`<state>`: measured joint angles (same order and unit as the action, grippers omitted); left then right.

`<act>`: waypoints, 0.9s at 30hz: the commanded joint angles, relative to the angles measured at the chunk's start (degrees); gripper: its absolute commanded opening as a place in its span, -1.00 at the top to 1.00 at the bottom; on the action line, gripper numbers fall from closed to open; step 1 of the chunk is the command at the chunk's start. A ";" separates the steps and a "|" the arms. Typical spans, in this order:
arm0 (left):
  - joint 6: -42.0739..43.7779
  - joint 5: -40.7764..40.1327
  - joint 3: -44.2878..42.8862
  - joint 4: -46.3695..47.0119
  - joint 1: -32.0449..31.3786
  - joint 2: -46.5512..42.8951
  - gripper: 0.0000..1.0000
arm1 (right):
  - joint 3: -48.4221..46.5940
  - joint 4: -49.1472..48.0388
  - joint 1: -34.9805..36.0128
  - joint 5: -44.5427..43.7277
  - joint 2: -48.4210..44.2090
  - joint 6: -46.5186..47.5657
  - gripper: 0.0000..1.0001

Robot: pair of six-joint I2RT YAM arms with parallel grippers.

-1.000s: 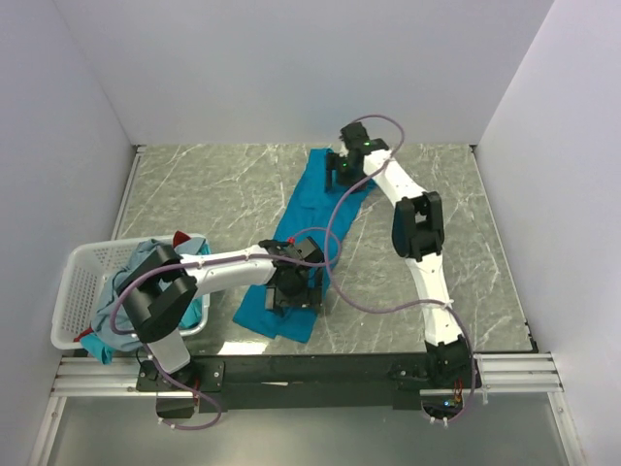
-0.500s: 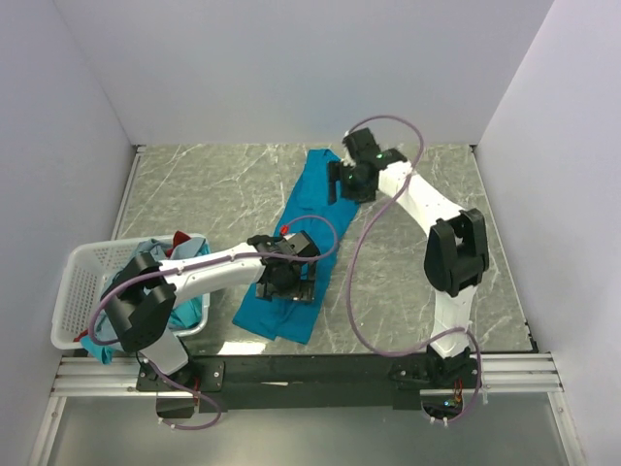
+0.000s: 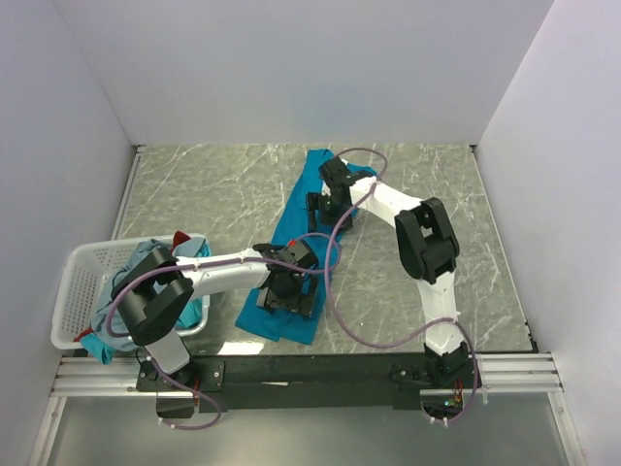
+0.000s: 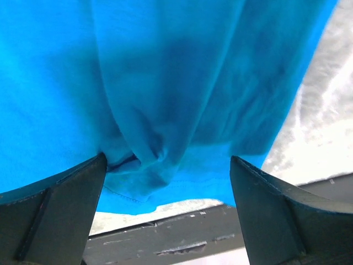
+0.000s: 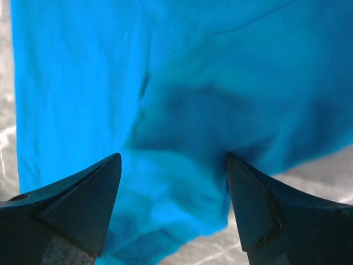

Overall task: Fold and stack the t-shirts
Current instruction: Fold the tshirt

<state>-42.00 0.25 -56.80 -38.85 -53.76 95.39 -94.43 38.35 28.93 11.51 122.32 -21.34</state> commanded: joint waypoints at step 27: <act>-0.27 8.20 -10.98 9.06 -2.32 -4.57 -0.99 | -11.45 7.56 -6.69 -10.43 -10.64 1.14 -0.78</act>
<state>-40.60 13.32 -68.66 -29.30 -55.46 99.98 -113.58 50.94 21.98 5.10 128.51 -18.63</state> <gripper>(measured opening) 0.994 0.882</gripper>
